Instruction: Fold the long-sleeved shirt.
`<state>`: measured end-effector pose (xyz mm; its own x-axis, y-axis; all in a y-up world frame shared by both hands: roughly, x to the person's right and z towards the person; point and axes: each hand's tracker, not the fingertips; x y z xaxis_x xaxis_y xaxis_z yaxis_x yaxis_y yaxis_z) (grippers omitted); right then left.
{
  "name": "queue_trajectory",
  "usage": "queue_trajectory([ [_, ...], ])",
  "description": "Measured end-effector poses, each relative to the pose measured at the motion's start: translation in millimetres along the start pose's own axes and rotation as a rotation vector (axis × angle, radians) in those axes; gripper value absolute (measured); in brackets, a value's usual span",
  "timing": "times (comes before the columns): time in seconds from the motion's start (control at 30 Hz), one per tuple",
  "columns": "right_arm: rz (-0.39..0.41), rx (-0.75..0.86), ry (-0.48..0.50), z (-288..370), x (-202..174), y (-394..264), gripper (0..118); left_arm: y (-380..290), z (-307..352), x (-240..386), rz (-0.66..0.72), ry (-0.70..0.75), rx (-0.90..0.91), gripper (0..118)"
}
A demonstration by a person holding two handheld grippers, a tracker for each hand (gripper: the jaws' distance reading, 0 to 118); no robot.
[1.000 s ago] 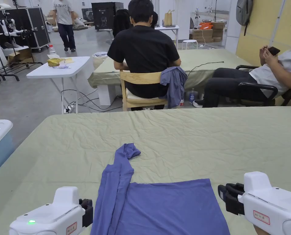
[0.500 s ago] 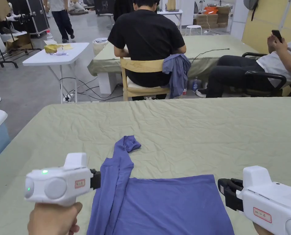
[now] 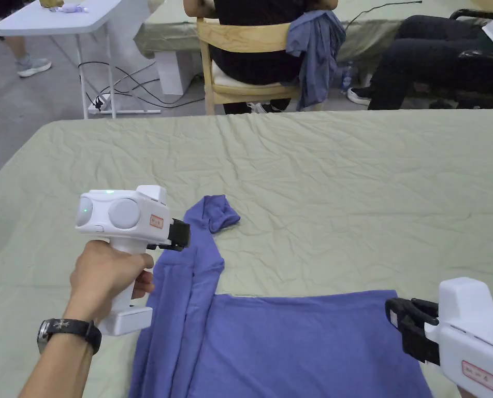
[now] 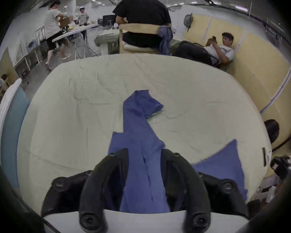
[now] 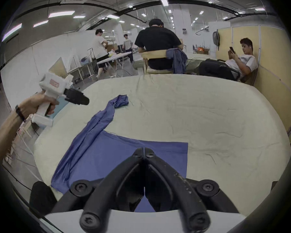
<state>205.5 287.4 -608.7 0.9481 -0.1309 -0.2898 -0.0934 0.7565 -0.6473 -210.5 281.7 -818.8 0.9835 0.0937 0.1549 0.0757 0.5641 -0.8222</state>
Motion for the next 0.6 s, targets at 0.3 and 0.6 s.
queue_trajectory([
  [0.3,0.0,-0.081,-0.029,-54.0,24.1,-6.5,1,52.2,-101.4,-24.8,0.04,-0.057,-0.024,39],
  [0.6,-0.026,-0.113,-0.046,-81.6,38.9,-18.3,1,61.3,-171.2,-40.6,0.123,-0.083,-0.086,39],
])
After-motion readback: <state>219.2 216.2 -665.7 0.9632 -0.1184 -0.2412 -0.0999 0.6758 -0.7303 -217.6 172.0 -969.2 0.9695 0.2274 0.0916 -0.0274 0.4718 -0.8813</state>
